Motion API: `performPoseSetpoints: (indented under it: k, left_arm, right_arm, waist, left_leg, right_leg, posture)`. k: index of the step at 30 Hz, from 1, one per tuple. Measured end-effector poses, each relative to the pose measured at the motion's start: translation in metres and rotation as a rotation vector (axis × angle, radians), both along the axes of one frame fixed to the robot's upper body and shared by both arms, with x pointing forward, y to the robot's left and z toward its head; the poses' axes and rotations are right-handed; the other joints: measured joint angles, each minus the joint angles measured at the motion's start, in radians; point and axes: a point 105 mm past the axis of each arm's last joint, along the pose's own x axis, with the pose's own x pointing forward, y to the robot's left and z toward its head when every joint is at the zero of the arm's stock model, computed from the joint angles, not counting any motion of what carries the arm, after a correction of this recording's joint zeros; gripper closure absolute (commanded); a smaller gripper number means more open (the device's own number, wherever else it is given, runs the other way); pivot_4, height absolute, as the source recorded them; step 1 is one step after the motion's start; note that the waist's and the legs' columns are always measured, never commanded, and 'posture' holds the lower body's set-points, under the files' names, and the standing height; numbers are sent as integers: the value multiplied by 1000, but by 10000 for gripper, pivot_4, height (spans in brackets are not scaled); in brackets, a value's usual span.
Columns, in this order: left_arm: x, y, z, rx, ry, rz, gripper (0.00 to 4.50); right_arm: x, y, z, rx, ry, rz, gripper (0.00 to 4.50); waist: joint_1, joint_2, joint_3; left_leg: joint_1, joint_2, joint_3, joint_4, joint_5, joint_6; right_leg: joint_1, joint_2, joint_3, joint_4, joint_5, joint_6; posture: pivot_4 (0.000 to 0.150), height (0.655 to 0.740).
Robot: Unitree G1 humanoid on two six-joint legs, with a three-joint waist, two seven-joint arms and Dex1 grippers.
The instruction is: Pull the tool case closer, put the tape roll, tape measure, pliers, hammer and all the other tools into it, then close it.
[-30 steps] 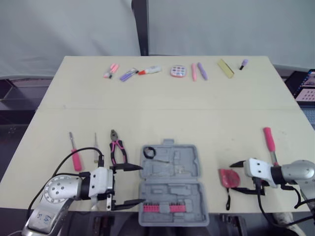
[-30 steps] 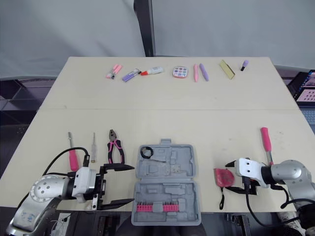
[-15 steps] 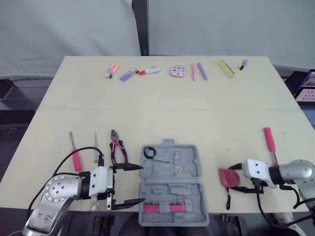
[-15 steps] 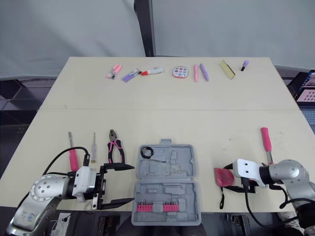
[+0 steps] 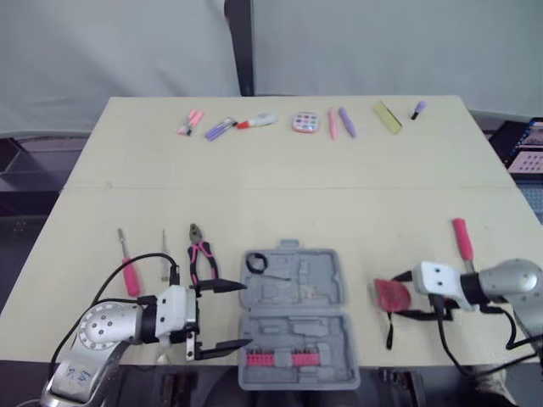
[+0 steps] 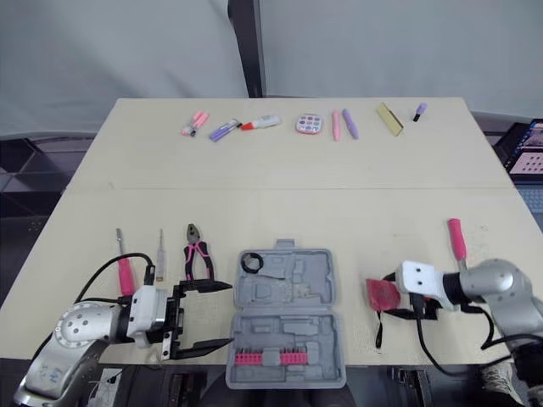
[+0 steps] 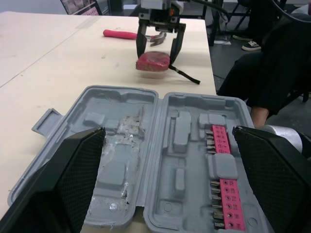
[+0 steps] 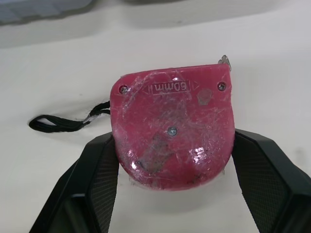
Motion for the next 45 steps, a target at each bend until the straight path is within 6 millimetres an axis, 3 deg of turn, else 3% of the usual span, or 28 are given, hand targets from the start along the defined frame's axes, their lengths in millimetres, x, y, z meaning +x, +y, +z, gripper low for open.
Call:
performPoseSetpoints:
  k: [7, 12, 24, 45]
  left_arm:
    - [6, 10, -10, -6, 26, 44, 0]
    - [9, 16, -20, -15, 23, 71, 0]
    - [14, 18, -36, -14, -17, 89, 0]
    - [14, 15, -41, -16, -16, 86, 0]
  right_arm:
    - [8, 48, 44, -56, -8, 41, 15420]
    - [16, 71, 55, -124, -1, 28, 15420]
    - [22, 129, 38, -235, 89, 56, 15420]
    - [45, 150, 9, -345, 88, 7, 15420]
  waist:
    - [0, 0, 0]
    - [0, 0, 0]
    - [-4, -1, 0]
    - [-29, -1, 0]
  left_leg:
    - [-1, 0, 0, 0, 0, 0]
    - [-2, -1, -1, 0, 0, 0]
    - [-4, -3, 0, 0, 0, 0]
    - [-4, -3, -1, 0, 0, -2]
  right_leg:
    - [-1, -1, 1, 0, 0, 0]
    - [-2, -1, 1, 0, 0, 0]
    - [-16, -4, 1, 17, 0, 0]
    - [-22, -4, -2, 29, 0, 0]
  posture:
    - [1500, 7134]
    - [1500, 7134]
    - [1500, 7134]
    - [1500, 7134]
